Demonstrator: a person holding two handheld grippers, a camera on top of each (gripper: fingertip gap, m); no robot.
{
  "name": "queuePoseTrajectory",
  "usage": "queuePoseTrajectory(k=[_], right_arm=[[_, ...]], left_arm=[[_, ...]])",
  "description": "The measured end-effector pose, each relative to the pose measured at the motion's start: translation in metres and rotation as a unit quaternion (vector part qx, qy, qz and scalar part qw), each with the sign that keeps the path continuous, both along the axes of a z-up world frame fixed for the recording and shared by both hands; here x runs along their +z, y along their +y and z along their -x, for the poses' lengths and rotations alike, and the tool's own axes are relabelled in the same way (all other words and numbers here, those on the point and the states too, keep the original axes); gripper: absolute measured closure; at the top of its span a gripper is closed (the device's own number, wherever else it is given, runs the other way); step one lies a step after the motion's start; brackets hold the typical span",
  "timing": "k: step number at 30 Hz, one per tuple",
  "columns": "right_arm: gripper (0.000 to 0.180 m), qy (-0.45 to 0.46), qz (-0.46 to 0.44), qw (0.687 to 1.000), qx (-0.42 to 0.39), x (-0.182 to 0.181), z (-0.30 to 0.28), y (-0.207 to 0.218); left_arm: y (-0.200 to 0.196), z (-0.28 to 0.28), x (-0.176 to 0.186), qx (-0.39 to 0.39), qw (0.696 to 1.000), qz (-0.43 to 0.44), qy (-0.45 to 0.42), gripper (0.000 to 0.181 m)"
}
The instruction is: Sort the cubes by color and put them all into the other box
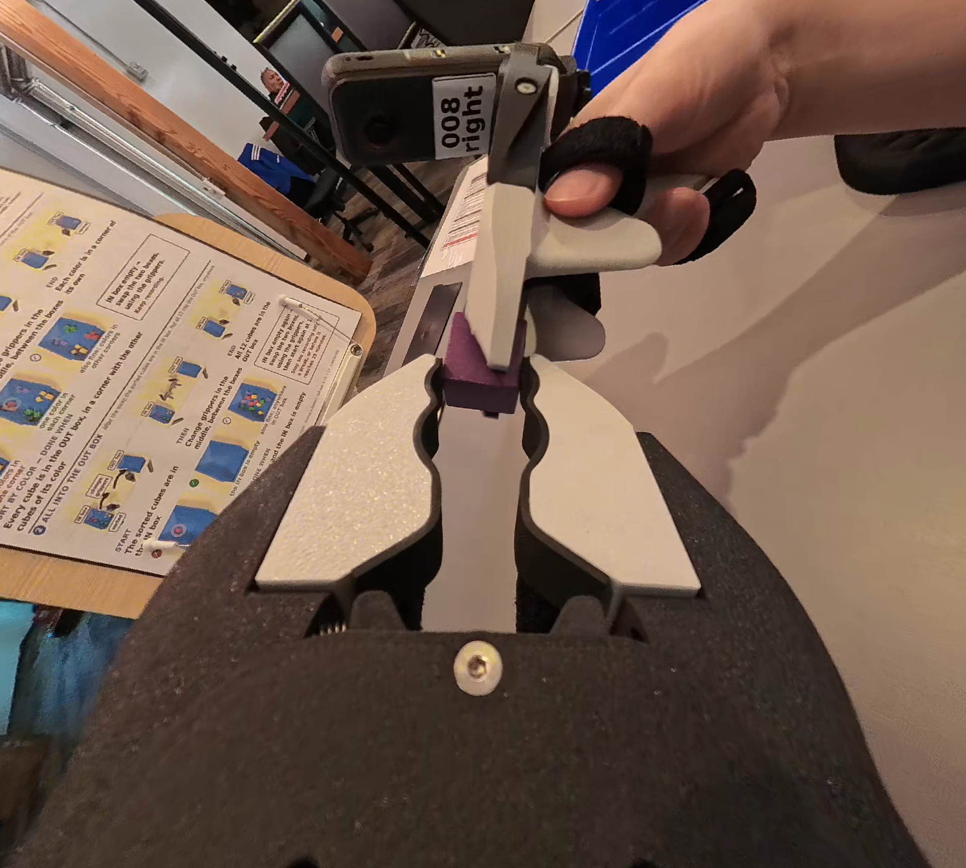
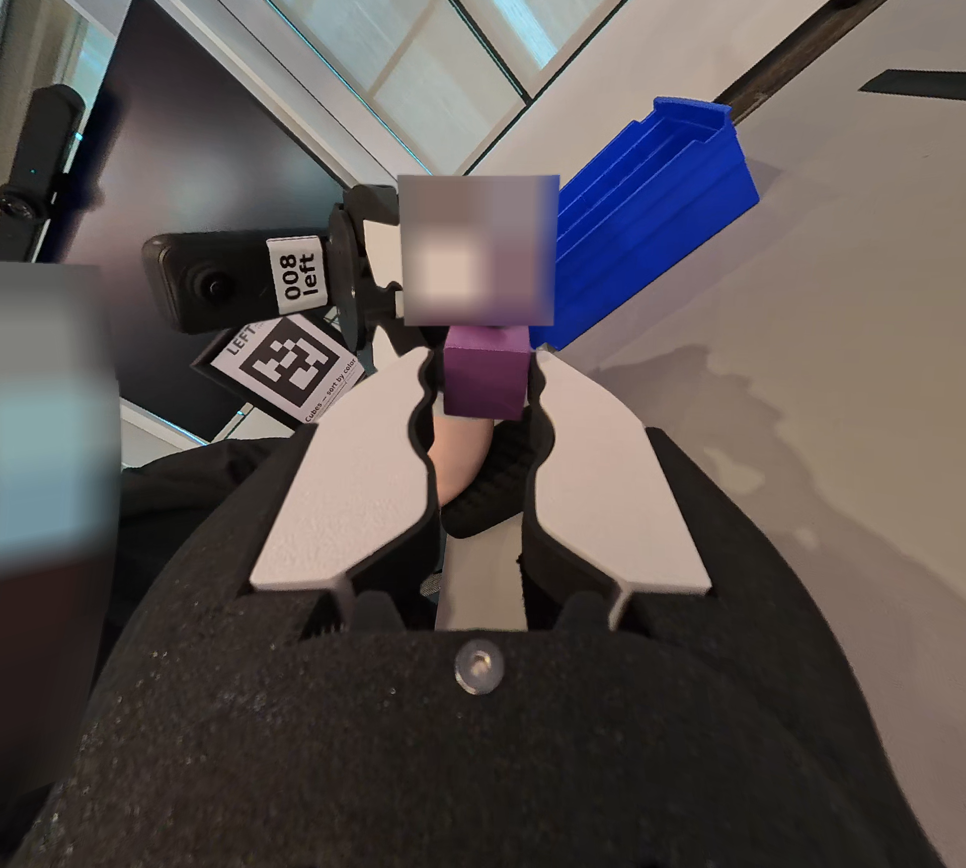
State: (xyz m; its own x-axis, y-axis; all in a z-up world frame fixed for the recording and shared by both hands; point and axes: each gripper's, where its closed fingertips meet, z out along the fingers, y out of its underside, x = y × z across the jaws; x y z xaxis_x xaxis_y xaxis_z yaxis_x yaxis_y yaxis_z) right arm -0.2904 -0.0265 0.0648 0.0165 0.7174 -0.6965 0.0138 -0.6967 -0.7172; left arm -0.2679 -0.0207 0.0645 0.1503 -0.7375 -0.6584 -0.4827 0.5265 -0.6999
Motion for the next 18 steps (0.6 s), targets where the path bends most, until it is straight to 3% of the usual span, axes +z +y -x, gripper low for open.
queuePoseTrajectory(k=[5, 12, 18], right_arm=[[0.151, -0.017, -0.006, 1.000, -0.008, -0.007, -0.002, 0.004], [0.152, -0.036, -0.004, 0.999, -0.014, -0.013, -0.016, 0.013], [0.151, -0.106, -0.077, 0.988, -0.079, 0.006, -0.082, 0.025]], left_arm=[[0.003, -0.002, -0.006, 0.010, 1.000, -0.005, 0.010, 0.153], [0.000, -0.009, 0.001, -0.002, 0.998, 0.044, -0.049, 0.146], [0.010, 0.010, 0.018, 0.025, 0.994, 0.061, -0.090, 0.139]])
